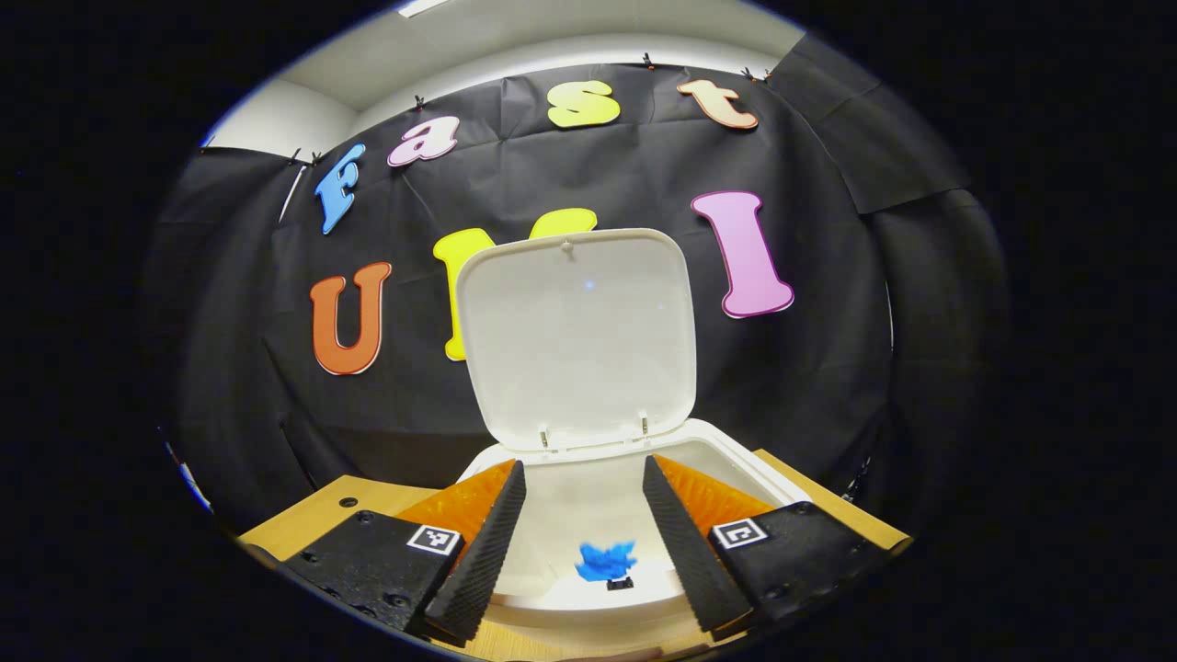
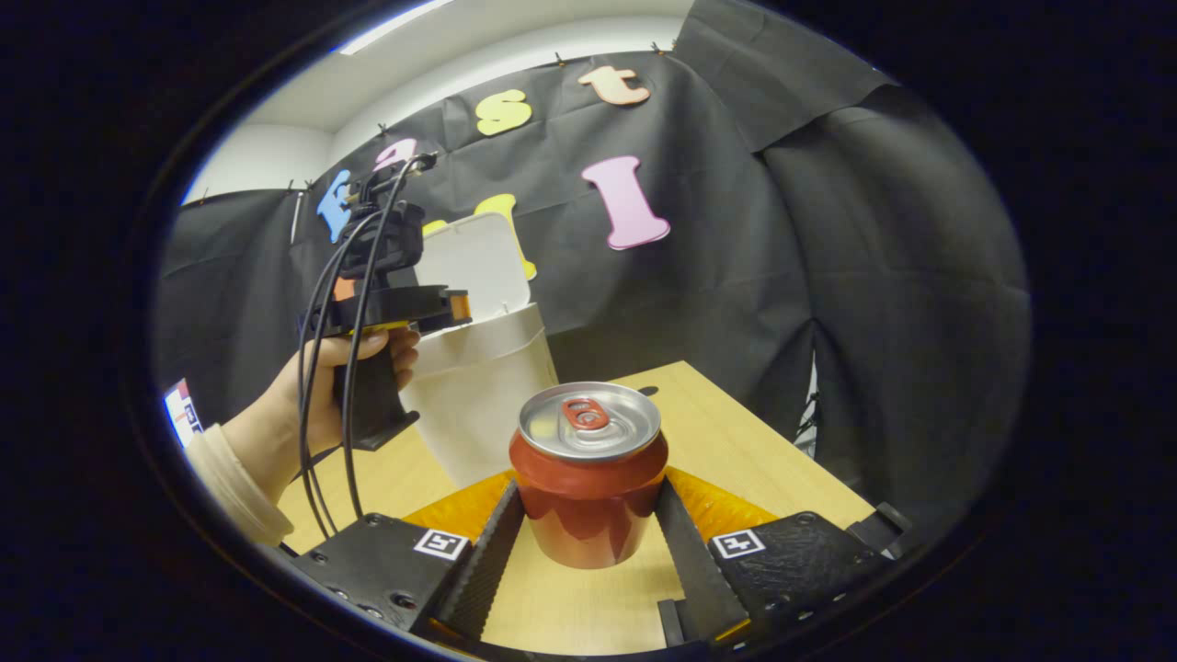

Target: Press the lid of the desktop garbage bin to open it, pick up the crumpled paper on the desktop and throw it into the bin, then pick up the pop can on the desktop and drop it into the bin, and finally close the garbage bin lid.

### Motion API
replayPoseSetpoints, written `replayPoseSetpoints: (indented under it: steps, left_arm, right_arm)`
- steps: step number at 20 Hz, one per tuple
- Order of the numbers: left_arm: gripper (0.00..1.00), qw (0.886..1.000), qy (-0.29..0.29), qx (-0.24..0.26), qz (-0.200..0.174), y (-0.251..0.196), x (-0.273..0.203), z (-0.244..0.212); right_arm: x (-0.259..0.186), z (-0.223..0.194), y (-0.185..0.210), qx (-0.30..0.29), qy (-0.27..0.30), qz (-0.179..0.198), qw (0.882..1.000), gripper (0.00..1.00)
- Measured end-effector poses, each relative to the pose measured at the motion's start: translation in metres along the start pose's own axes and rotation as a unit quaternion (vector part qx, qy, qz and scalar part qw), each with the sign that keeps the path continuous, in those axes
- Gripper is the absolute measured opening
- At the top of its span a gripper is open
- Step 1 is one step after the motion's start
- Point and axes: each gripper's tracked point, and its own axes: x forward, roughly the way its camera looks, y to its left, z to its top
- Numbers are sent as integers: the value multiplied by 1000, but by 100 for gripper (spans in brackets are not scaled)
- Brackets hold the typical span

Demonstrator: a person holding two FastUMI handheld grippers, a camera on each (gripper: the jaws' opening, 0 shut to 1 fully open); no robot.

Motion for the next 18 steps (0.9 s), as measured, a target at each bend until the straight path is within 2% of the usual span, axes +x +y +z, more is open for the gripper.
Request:
replayPoseSetpoints:
  steps: [2,3,8,11,14,18]
  left_arm:
    - [98,1000,-1,-5,5,1,0,0]
    - [99,1000,1,-8,5,1,-1,-1]
    - [98,999,5,-8,32,14,-10,-4]
    - [98,1000,-6,20,16,11,-20,-2]
    - [98,999,-23,16,-22,1,-41,-4]
    - [98,999,-35,6,-16,14,-73,-5]
  right_arm:
    - [8,1,-11,13,3,-8,1000,80]
    - [11,1,-14,18,3,-11,1000,80]
    - [11,-1,-18,7,3,-22,1000,81]
    - [8,1,-17,-6,-1,-25,1000,81]
    - [3,3,-16,-20,-9,-31,999,81]
    - [-5,14,-22,-19,-22,-47,998,81]
